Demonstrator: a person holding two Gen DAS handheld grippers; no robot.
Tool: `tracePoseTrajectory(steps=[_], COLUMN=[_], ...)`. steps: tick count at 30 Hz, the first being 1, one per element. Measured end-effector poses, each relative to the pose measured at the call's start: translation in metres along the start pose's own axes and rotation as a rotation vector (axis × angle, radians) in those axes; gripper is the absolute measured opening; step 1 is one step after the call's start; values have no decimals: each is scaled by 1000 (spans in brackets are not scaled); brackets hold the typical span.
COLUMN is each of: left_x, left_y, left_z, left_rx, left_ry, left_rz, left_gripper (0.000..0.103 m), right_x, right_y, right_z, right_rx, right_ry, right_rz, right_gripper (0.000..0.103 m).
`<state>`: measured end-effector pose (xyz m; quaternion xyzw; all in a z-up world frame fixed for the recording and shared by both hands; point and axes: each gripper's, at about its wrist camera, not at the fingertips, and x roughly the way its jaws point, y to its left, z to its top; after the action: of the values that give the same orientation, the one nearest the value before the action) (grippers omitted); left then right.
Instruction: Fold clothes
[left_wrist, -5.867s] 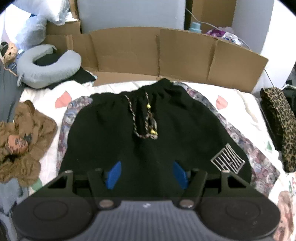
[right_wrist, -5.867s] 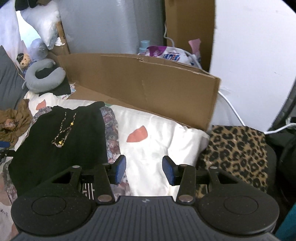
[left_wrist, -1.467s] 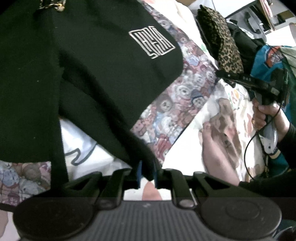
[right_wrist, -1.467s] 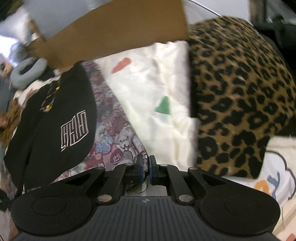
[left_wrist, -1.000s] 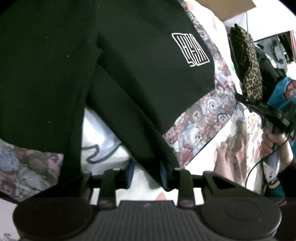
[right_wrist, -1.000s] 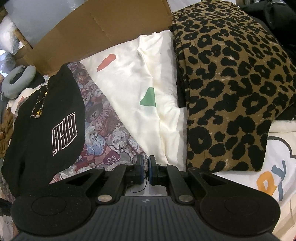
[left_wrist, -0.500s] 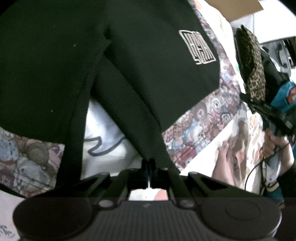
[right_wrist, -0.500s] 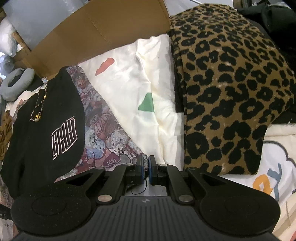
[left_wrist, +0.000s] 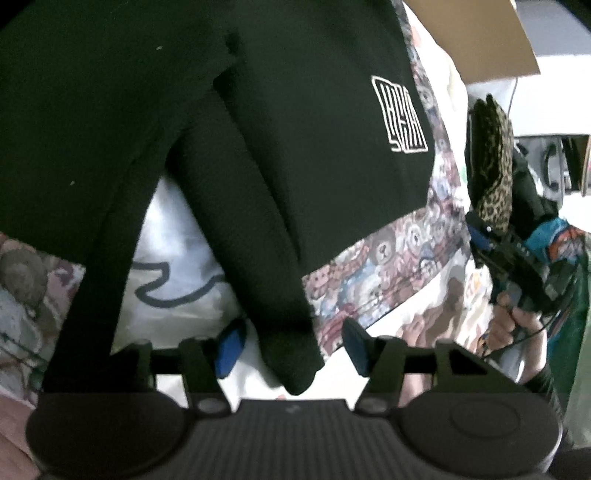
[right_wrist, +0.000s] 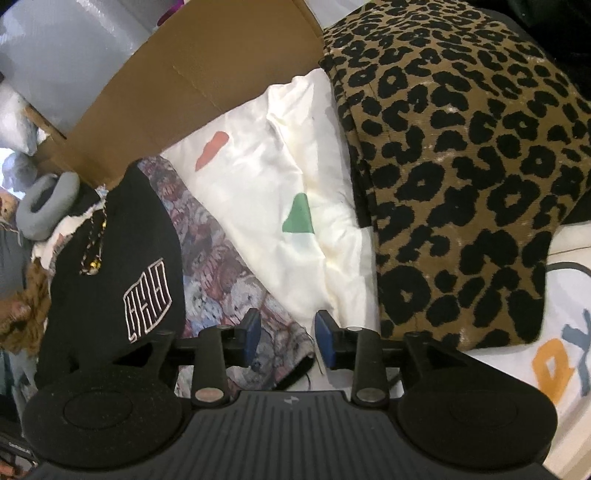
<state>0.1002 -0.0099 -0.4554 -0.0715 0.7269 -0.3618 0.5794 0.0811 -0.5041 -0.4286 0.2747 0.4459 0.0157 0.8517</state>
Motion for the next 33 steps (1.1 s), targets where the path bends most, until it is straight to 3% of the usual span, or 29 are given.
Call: tracePoseTrajectory(steps=[2,4,6,7,8,10,12,26,30,33], left_x=[1,3,4,5,6,7,9,-7,2,16], left_y=[-3,-6,-9,-10,-12,-15,-18,-55,-54,-50], left_z=[-1,-1,-2,-2,-2,-3,-3,0,-1,0], left_rx=[5,9,14,16,19,23,28,121,126,122], left_ry=[7,15,22,26,30,37,45,40,52,60], left_rz=[-17,-34,-51,-60,-68,-85,-102,-280,-266,-242], left_gripper=[49,13,8,6,6,4,4,4,4,4], right_x=[4,8,13,14,14,13,10,-62,-75,-62], right_y=[1,3,5,6,6,4,-2,37,43,30], right_z=[0,-2,-3,-4,-4,-4,-2,50,56,47], right_rx=[-8,-13,-19,-21,-18,2,51,2,-21,0], right_ry=[6,30,55,66,77,95,94,-106,-141,-118], right_rz=[16,33,49,57,63,63,67,77,61,14], right_gripper=[45,45,44,39,35,7,4,2,2,2])
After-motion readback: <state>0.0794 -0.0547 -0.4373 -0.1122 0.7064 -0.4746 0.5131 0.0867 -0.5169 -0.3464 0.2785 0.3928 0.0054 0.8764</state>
